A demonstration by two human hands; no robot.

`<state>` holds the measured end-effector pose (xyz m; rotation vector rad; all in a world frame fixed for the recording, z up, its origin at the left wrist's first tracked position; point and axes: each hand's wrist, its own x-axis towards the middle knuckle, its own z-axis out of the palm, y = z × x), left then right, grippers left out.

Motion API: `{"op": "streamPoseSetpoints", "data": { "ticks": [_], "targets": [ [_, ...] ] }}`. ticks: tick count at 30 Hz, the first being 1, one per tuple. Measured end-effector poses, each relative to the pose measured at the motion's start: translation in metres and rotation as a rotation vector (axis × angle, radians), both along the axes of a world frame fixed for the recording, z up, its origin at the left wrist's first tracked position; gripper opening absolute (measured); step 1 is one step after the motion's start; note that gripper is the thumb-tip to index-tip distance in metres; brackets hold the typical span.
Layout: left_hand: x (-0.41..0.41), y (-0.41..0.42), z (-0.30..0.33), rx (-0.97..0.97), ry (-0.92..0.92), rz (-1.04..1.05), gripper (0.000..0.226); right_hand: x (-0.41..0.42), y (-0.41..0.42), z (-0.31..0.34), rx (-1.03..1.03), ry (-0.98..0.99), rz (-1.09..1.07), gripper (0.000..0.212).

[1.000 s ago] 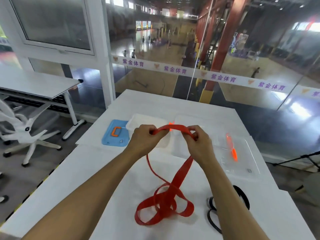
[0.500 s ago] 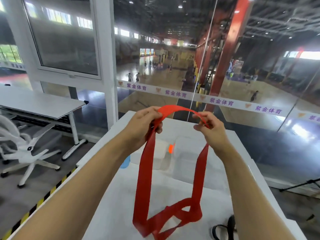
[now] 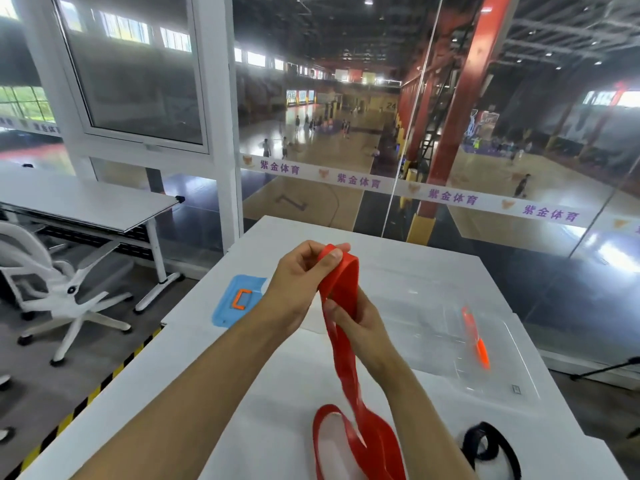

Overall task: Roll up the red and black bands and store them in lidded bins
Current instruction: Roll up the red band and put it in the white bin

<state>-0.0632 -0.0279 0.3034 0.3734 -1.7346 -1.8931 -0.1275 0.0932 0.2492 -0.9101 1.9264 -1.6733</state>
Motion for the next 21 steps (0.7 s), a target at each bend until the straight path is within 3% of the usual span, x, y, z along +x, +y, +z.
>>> {"op": "streamPoseSetpoints", "data": {
  "ticks": [4,8,11,14,19,21],
  "targets": [
    [0.0,0.005,0.0,-0.088,-0.045,0.109,0.022,0.009,-0.009,-0.012,0.008,0.104,-0.019,0.058],
    [0.0,0.007,0.004,-0.075,-0.009,0.123,0.019,0.004,-0.016,-0.017,-0.04,0.117,-0.161,0.028],
    [0.002,0.004,0.006,-0.025,0.019,0.127,0.013,0.0,-0.014,-0.011,-0.076,0.141,-0.186,0.036],
    [0.004,0.0,0.006,0.026,0.002,0.207,0.022,0.0,-0.012,-0.003,-0.128,0.12,-0.141,0.037],
    [0.011,-0.011,-0.006,0.019,-0.07,0.353,0.029,0.008,0.001,0.006,-0.032,0.101,0.006,0.008],
    [0.015,-0.013,-0.014,-0.021,-0.13,0.419,0.033,0.013,0.005,0.007,0.035,0.121,0.0,0.011]
  ]
}}
